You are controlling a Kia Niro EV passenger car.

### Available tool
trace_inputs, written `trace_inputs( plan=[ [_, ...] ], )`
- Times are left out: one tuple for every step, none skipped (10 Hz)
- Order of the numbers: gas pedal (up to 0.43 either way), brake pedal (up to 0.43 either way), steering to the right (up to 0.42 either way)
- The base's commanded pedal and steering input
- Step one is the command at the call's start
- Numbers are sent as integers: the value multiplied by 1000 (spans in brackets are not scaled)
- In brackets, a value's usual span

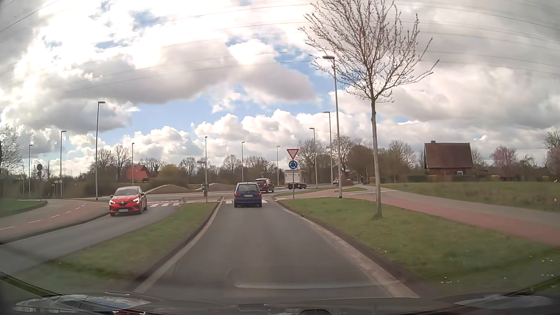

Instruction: Follow the waypoints while adhering to traffic rules and regulations

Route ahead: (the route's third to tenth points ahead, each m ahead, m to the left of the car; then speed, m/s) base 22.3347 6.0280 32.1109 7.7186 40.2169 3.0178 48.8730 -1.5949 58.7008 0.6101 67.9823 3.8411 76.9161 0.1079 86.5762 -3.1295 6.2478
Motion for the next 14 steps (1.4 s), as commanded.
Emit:
trace_inputs(
  plan=[
    [59, 0, -23],
    [59, 0, -23],
    [59, 0, -28],
    [59, 0, -37],
    [59, 0, -43],
    [59, 0, -44],
    [59, 0, -44],
    [59, 0, -44],
    [59, 0, -44],
    [47, 0, -44],
    [47, 0, -44],
    [39, 0, -45],
    [39, 0, -47],
    [39, 0, -48]
  ],
)
